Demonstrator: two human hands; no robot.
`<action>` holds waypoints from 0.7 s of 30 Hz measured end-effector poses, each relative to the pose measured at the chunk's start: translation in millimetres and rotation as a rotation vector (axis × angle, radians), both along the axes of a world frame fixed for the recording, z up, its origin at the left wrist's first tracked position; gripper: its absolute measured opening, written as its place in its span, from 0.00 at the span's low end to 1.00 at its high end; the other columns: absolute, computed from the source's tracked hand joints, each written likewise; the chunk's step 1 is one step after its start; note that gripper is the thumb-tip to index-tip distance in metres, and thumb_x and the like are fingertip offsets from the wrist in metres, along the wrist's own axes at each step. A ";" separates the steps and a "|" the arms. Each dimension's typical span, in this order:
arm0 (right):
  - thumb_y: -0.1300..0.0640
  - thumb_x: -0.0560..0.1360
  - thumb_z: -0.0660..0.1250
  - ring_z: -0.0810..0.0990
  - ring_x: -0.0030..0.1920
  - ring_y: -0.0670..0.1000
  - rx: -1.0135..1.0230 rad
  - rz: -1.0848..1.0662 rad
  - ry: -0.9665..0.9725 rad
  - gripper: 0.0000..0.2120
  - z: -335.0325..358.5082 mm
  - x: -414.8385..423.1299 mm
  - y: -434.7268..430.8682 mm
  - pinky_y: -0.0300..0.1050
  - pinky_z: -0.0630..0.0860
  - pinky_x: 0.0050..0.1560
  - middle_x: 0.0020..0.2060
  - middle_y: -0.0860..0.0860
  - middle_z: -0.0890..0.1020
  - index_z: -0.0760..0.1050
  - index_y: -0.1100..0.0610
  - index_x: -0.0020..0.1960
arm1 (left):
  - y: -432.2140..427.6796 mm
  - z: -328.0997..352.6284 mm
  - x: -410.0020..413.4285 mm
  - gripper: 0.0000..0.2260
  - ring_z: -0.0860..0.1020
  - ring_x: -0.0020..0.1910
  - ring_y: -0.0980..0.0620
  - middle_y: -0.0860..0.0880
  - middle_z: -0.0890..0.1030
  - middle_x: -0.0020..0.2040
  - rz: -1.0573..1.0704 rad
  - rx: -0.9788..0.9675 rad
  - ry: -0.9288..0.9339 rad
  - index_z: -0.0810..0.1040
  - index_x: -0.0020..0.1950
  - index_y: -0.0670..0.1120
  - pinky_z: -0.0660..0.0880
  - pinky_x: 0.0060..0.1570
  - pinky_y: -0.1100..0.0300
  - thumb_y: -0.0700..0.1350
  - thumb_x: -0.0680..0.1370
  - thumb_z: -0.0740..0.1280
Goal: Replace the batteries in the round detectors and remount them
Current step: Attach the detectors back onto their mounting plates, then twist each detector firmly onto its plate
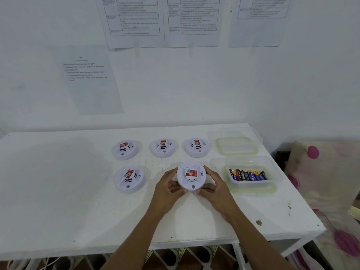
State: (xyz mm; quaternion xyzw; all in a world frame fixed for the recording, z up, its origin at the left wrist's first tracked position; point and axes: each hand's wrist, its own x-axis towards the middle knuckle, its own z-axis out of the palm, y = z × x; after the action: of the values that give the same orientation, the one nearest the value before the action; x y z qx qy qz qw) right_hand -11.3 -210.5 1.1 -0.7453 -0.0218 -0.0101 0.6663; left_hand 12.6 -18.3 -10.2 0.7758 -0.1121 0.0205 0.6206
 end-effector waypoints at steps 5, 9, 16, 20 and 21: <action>0.65 0.70 0.74 0.79 0.58 0.47 -0.121 -0.047 -0.085 0.32 -2.6 1.6 4.3 0.39 0.79 0.52 0.63 0.49 0.76 0.69 0.47 0.69 | -1.8 2.6 -1.5 0.26 0.77 0.57 0.67 0.61 0.77 0.61 0.034 0.041 -0.021 0.72 0.64 0.58 0.74 0.53 0.72 0.37 0.72 0.75; 0.59 0.69 0.76 0.78 0.55 0.42 -0.300 -0.066 -0.160 0.28 -0.7 5.1 1.4 0.40 0.78 0.54 0.57 0.43 0.79 0.71 0.43 0.65 | -4.7 4.6 0.8 0.26 0.74 0.58 0.70 0.64 0.76 0.60 0.024 0.117 -0.025 0.72 0.63 0.59 0.69 0.53 0.77 0.39 0.72 0.76; 0.52 0.69 0.75 0.76 0.56 0.45 -0.517 -0.089 -0.204 0.29 -11.8 4.4 -3.5 0.41 0.75 0.58 0.57 0.43 0.78 0.72 0.51 0.67 | -4.5 5.5 4.4 0.23 0.73 0.50 0.67 0.60 0.75 0.54 0.018 0.397 -0.137 0.79 0.62 0.43 0.59 0.59 0.78 0.50 0.68 0.71; 0.54 0.70 0.75 0.74 0.55 0.46 -0.574 -0.097 -0.214 0.27 -10.7 5.7 -3.9 0.42 0.73 0.58 0.55 0.43 0.76 0.72 0.52 0.67 | -1.1 -7.7 10.1 0.29 0.77 0.61 0.54 0.54 0.79 0.63 0.038 0.492 -0.119 0.76 0.68 0.47 0.70 0.67 0.49 0.57 0.69 0.70; 0.55 0.70 0.75 0.74 0.54 0.46 -0.576 -0.094 -0.211 0.26 -12.5 5.8 -4.8 0.42 0.73 0.58 0.55 0.44 0.77 0.72 0.53 0.66 | -1.2 -9.0 10.3 0.31 0.76 0.63 0.53 0.53 0.79 0.65 0.039 0.526 -0.120 0.74 0.69 0.47 0.69 0.68 0.47 0.58 0.70 0.69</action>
State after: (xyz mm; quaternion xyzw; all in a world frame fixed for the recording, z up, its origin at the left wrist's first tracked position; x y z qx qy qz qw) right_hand -5.5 -215.3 -11.4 -0.8985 -0.0584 -0.1117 0.4204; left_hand 23.0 -19.5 -19.3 0.9099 -0.1353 0.0483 0.3892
